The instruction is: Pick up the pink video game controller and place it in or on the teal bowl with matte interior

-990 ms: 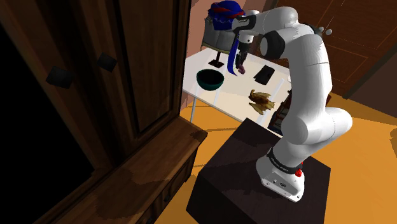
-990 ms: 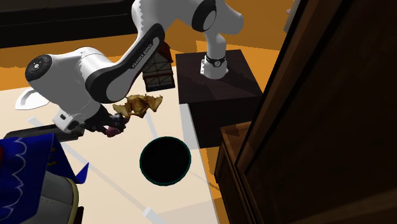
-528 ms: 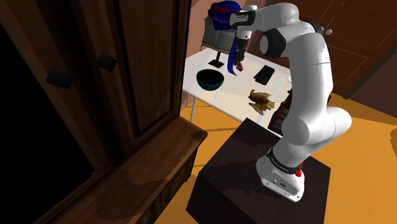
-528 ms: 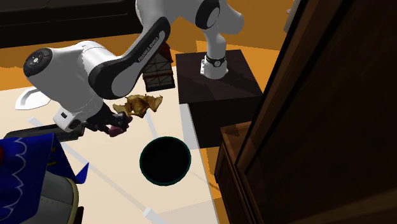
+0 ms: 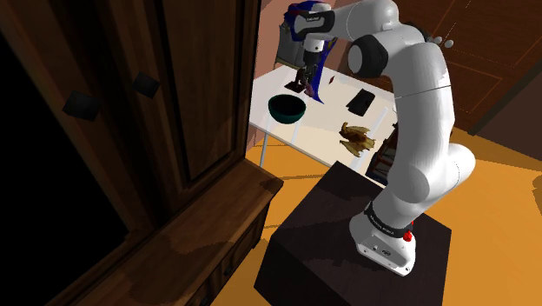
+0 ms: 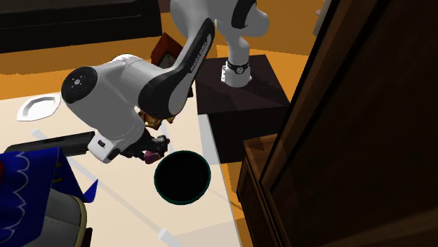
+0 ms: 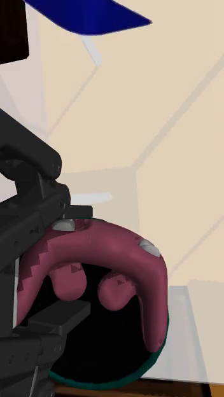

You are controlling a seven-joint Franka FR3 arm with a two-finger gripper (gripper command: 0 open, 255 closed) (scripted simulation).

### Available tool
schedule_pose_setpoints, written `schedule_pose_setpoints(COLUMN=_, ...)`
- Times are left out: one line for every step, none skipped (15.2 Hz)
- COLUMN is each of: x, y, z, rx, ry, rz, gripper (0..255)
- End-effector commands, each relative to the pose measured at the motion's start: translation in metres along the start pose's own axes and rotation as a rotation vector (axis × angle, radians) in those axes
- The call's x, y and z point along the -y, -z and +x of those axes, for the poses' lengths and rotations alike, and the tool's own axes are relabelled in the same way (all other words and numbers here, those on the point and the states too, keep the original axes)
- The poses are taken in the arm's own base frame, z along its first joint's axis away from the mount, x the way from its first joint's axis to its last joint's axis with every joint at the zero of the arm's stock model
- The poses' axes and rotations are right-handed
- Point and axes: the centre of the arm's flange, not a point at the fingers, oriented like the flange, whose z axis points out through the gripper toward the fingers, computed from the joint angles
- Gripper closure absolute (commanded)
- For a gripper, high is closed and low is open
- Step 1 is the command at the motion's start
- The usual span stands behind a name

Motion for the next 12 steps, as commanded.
schedule_pose_setpoints(x=0.021, y=0.0, z=0.015, rx=0.0, ry=-0.001, rz=0.0, gripper=255)
schedule_pose_setpoints(x=0.032, y=0.0, z=0.023, rx=0.0, ry=-0.001, rz=0.0, gripper=255)
schedule_pose_setpoints(x=0.043, y=0.0, z=0.031, rx=0.0, ry=-0.001, rz=0.0, gripper=255)
schedule_pose_setpoints(x=0.053, y=0.001, z=0.038, rx=0.0, ry=-0.001, rz=0.0, gripper=255)
schedule_pose_setpoints(x=0.069, y=0.001, z=0.049, rx=0.0, ry=-0.001, rz=0.0, gripper=255)
schedule_pose_setpoints(x=0.068, y=-0.004, z=0.05, rx=0.0, ry=-0.001, rz=0.0, gripper=255)
schedule_pose_setpoints(x=0.068, y=-0.01, z=0.051, rx=0.0, ry=-0.001, rz=0.0, gripper=255)
schedule_pose_setpoints(x=0.067, y=-0.015, z=0.052, rx=0.0, ry=-0.001, rz=0.0, gripper=255)
schedule_pose_setpoints(x=0.067, y=-0.02, z=0.052, rx=0.0, ry=-0.001, rz=0.0, gripper=255)
schedule_pose_setpoints(x=0.066, y=-0.025, z=0.053, rx=0.0, ry=-0.001, rz=0.0, gripper=255)
schedule_pose_setpoints(x=0.066, y=-0.03, z=0.054, rx=0.0, ry=-0.001, rz=0.0, gripper=255)
schedule_pose_setpoints(x=0.065, y=-0.036, z=0.055, rx=0.0, ry=-0.001, rz=0.0, gripper=255)
